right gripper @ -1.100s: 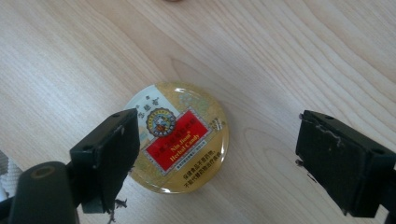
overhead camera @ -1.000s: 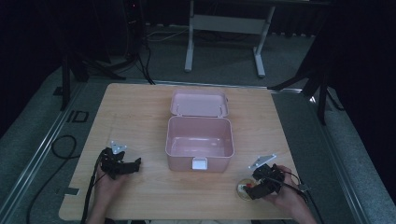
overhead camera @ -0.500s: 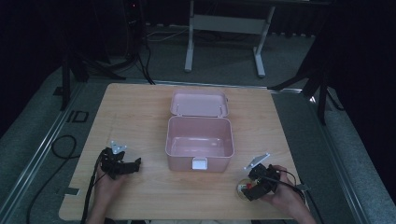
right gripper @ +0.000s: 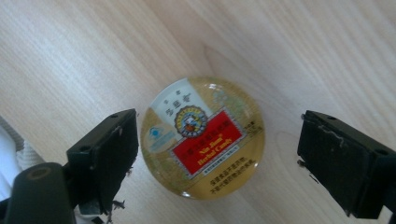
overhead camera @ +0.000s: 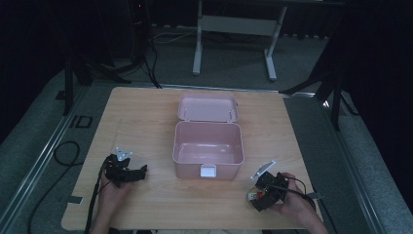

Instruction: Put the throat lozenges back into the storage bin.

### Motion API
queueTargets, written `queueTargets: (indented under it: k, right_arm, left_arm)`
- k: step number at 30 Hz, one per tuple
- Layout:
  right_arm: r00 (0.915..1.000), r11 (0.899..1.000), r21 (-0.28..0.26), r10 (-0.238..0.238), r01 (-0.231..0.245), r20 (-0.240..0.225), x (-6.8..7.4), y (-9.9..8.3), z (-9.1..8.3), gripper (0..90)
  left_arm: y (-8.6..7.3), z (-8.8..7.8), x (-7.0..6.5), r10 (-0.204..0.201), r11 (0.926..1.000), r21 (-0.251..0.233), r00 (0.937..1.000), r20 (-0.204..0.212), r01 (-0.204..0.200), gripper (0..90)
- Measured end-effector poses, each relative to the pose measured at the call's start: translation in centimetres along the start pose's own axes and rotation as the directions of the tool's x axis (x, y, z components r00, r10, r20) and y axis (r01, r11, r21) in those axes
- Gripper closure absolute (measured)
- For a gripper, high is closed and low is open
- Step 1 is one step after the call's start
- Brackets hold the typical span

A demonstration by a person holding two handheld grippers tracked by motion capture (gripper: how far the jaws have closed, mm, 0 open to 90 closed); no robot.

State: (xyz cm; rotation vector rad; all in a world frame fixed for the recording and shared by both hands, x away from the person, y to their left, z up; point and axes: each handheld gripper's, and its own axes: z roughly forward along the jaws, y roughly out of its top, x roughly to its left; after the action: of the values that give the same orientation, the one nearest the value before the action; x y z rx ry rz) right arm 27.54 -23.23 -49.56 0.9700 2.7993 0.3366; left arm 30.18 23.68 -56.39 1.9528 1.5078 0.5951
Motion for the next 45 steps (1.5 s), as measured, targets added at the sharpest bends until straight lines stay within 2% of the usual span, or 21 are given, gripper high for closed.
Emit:
queueTargets:
  k: [8,25,36,45]
  right_arm:
    - [0.9998,1.0,0.026,-0.011,0.011,-0.017,0.3,0.1,0.5,12.0]
    - [0.9987,0.992,0.126,-0.026,0.031,-0.044,0.1,0.8,1.6,13.9]
    - [0.9981,0.988,0.153,-0.027,0.035,-0.056,0.0,0.8,2.6,17.8]
    - [0.9976,0.985,0.166,-0.032,0.042,-0.061,0.0,0.8,2.6,20.0]
  left_arm:
    - [0.0,0.0,0.0,0.0,1.0,-0.001,1.0,0.0,0.0,7.9]
    - [0.0,0.0,0.0,0.0,1.0,0.0,1.0,0.0,0.0,7.9]
    - [0.0,0.0,0.0,0.0,1.0,0.0,1.0,0.0,0.0,7.9]
    - [0.0,0.0,0.0,0.0,1.0,0.001,1.0,0.0,0.0,7.9]
